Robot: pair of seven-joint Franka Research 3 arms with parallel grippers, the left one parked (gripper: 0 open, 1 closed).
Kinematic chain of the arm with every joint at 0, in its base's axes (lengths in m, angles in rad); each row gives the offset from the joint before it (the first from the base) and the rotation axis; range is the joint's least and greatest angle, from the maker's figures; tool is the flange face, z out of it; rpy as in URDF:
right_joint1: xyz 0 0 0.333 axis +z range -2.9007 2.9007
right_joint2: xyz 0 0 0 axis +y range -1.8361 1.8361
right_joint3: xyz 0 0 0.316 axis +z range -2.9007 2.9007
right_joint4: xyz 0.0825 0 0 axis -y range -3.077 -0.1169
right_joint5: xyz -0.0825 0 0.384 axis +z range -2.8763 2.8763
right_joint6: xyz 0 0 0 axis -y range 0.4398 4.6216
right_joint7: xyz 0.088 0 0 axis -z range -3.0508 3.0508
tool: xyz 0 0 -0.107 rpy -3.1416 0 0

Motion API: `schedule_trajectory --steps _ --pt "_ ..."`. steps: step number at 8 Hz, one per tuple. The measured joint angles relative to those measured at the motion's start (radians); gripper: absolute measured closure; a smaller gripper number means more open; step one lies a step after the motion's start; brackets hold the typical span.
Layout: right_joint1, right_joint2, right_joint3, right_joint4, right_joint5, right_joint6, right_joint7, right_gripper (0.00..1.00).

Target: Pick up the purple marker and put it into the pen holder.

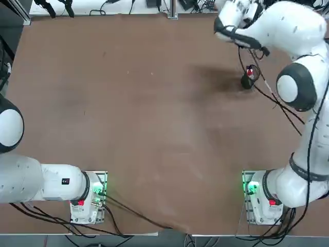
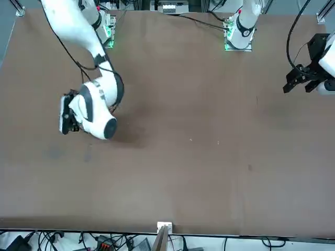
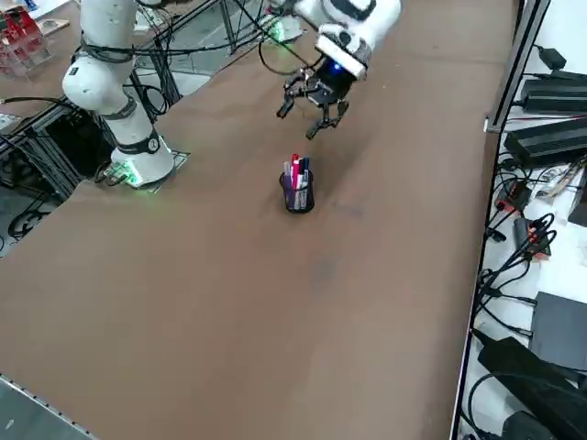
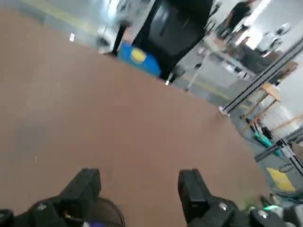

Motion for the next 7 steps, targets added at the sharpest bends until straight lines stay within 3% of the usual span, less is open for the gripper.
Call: schedule_trajectory --steps 4,7 --pt "-0.215 -0.038 -0.008 0.132 0.320 0.072 -0.665 0.00" --pt "-0.346 -0.042 -0.010 0.223 0.466 0.052 -1.141 0.00"
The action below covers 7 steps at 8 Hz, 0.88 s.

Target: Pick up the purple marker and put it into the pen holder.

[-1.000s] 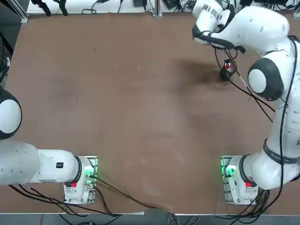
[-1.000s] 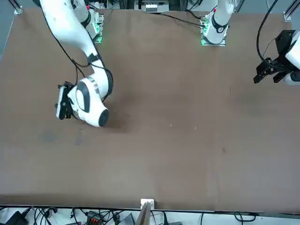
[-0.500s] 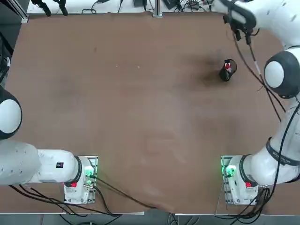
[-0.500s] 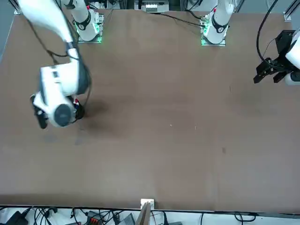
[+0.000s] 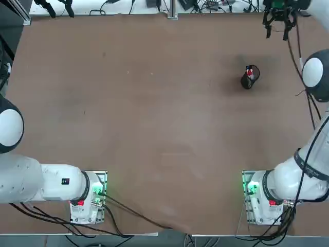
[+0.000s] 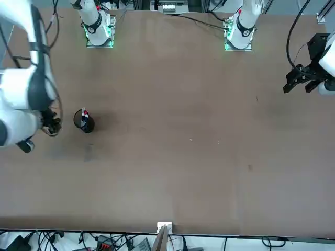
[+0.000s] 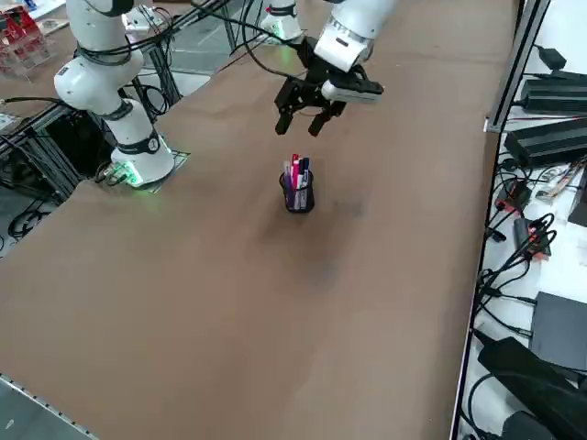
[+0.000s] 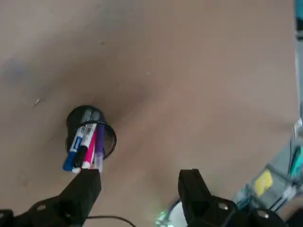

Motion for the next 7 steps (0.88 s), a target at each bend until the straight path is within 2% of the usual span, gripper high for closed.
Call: schedule_trajectory --steps 2,4,7 --pt "-0.037 -0.016 0.002 0.015 0.070 0.055 -0.201 0.00" --pt "-0.056 -0.080 0.002 -0.052 0.180 0.185 -0.351 0.00" --pt "-0.025 -0.321 0.015 -0.283 0.222 0.388 -0.550 0.00"
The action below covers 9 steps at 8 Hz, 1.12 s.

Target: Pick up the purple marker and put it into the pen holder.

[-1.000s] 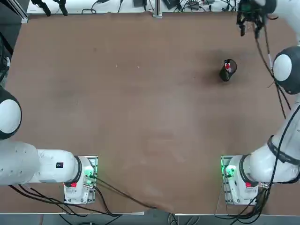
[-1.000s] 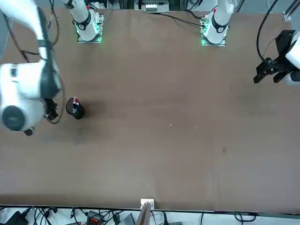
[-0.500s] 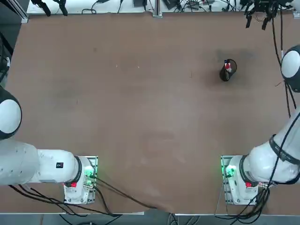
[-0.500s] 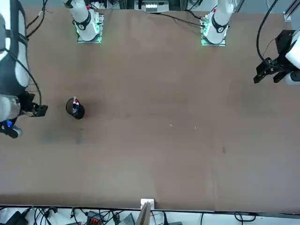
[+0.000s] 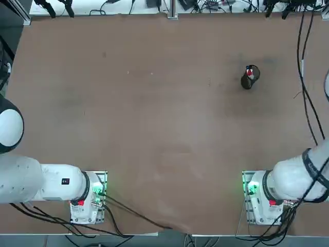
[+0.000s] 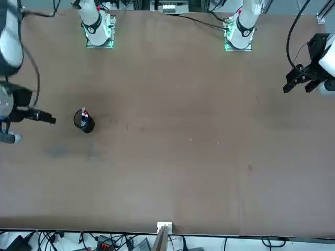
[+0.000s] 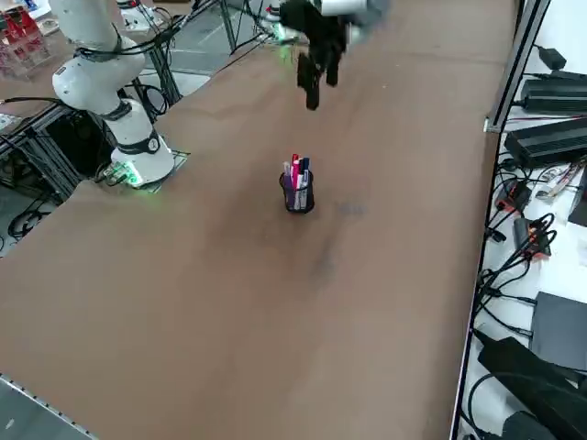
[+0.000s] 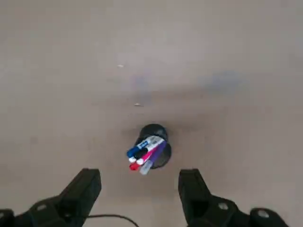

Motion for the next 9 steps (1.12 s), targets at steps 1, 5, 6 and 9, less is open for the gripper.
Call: schedule_trajectory --steps 1,5,6,9 --pt "0.038 -0.096 -0.012 -0.087 0.000 0.041 -0.011 0.00" --pt "0.101 -0.307 -0.121 -0.310 0.000 0.072 -0.041 0.00" --pt "0.103 -0.303 -0.121 -0.321 0.000 0.074 -0.041 0.00" --pt "0.109 -0.277 -0.120 -0.319 0.000 0.074 -0.041 0.00"
